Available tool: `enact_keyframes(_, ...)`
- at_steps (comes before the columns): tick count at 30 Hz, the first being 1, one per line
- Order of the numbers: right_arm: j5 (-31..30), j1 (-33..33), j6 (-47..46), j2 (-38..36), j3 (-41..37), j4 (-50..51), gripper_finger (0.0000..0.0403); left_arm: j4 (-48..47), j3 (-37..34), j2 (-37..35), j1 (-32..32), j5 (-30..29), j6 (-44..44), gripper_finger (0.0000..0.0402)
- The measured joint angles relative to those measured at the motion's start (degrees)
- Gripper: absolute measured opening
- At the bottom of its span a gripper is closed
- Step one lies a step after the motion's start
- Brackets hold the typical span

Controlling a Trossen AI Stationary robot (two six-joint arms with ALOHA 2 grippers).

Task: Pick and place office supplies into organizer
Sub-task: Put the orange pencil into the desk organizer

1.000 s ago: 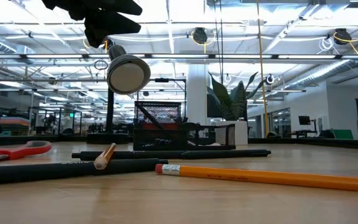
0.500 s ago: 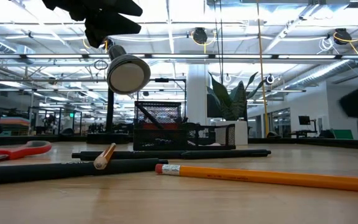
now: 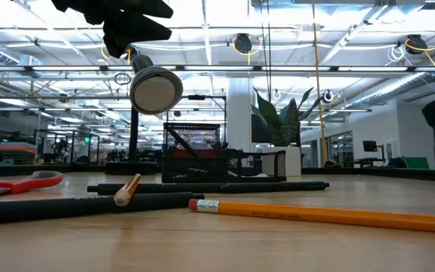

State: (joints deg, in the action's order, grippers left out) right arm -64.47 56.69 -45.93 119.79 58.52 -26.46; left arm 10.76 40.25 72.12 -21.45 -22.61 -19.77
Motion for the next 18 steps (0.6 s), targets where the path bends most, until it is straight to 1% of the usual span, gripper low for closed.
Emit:
enact_keyframes(5, -0.06, -0.04, -2.83, 0.0, 0.02, 2.18, 0.0108, 0.0, 0.0, 0.0, 0.0, 0.0, 0.0, 0.0179)
enact_keyframes(8, -1.81, 0.39, -7.26, 0.0, 0.01, 6.44, 0.0109, 0.0, 0.0, 0.0, 0.0, 0.0, 0.02, 0.0179)
enact_keyframes(11, -0.47, -0.14, -11.35, 0.09, 0.02, 8.1, 0.0109, 0.0, 0.0, 0.0, 0.0, 0.0, 0.02, 0.018)
enact_keyframes(14, -0.13, -0.59, -11.54, 0.55, 0.02, 8.38, 0.0109, 0.02, 0.0, 0.0, 0.0, 0.04, 0.02, 0.018)
enact_keyframes(18, 0.06, -1.22, -11.89, 3.17, 0.35, 7.93, 0.0109, 0.04, 0.0, 0.0, 0.0, 0.04, 0.02, 0.018)
